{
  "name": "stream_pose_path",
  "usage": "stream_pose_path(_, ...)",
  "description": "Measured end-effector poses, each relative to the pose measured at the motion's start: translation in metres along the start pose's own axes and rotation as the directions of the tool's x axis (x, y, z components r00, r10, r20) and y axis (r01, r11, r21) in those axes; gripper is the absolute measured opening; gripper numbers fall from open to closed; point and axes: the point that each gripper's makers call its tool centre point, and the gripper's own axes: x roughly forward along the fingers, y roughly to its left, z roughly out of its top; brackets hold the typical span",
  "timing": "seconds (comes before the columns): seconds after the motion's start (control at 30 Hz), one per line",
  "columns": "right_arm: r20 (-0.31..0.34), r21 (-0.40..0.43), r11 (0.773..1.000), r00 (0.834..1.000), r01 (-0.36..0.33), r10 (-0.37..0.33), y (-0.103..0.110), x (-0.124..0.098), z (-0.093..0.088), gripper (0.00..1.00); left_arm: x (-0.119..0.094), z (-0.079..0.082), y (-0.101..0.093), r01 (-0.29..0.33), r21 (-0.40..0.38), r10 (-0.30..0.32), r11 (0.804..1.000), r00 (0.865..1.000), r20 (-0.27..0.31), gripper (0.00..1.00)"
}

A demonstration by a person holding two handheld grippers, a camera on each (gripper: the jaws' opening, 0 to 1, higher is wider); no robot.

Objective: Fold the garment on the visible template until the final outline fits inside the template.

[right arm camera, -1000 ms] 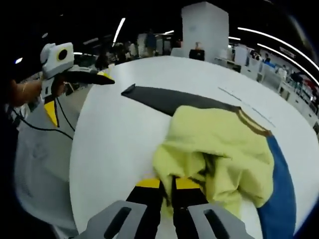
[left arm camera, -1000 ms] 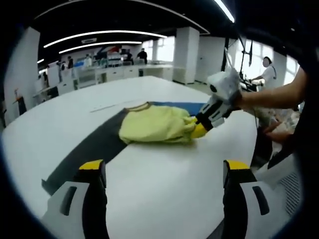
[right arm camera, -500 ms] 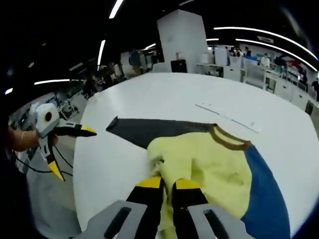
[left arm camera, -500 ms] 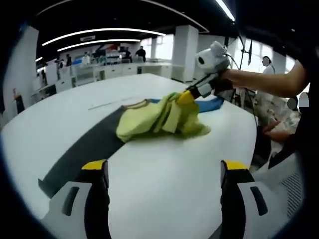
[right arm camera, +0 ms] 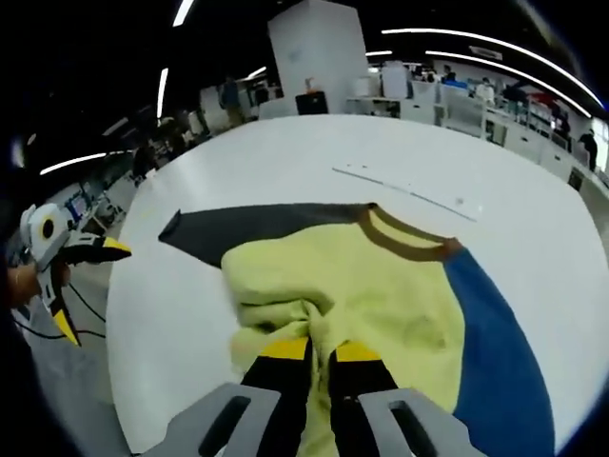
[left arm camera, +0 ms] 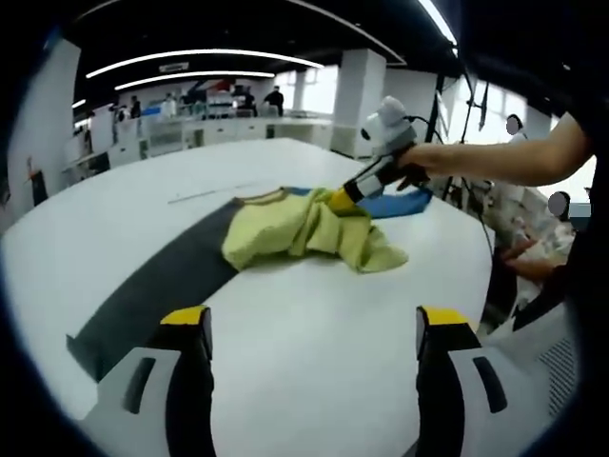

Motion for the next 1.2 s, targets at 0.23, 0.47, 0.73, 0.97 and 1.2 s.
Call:
stream_pose_path(0.23, -0.017, 0.000, 1.000, 1.000, 0.022, -0.022, -0.004, 0.005, -0.005, 0.03, 0.002, -0.001, 0.001, -0.001, -0.020, 0.001, 1.000, 1.000, -0.004, 0.81)
stream_pose_path(0.47, 0.014, 0.058, 0.998, 1.000, 0.006, -0.007, 0.003, -0.014, -0.001, 0.23, 0.004, 0.000, 0.004, -0.011, -0.069, 0.011, 0.998, 1.000, 0.000, 0.81)
stream_pose_path(0.73, 0.038, 0.089, 0.995, 0.998, 0.040, -0.043, 0.007, -0.038, -0.012, 0.52, 0.020, 0.009, 0.000, -0.004, -0.109, 0.005, 0.994, 1.000, 0.006, 0.80)
stream_pose_path(0.97, 0.044, 0.111, 0.992, 0.996, 0.067, -0.072, 0.010, -0.056, -0.026, 0.56, 0.045, 0.020, -0.004, 0.010, -0.203, -0.003, 0.979, 0.999, 0.032, 0.74)
stream_pose_path(1.2, 0.032, 0.147, 0.984, 0.993, 0.104, -0.109, 0.014, -0.069, -0.049, 0.54, 0.072, 0.019, -0.007, 0.000, -0.271, 0.008, 0.962, 1.000, 0.027, 0.67)
